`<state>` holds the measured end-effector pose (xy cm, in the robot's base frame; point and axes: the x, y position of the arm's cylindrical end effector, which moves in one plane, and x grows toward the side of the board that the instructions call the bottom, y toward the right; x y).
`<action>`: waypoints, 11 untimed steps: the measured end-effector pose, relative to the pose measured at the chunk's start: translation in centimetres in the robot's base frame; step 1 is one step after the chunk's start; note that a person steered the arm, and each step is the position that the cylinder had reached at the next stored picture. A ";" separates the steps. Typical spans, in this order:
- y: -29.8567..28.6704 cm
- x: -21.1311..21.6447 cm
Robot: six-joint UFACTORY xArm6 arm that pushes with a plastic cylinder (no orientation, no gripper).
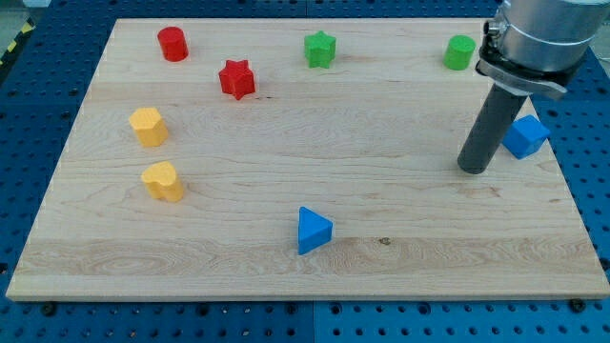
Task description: Slide the blue triangle to the bottom left
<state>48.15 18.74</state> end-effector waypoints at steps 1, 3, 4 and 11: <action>0.0 4.4; -5.8 8.4; -12.2 8.4; -25.3 10.1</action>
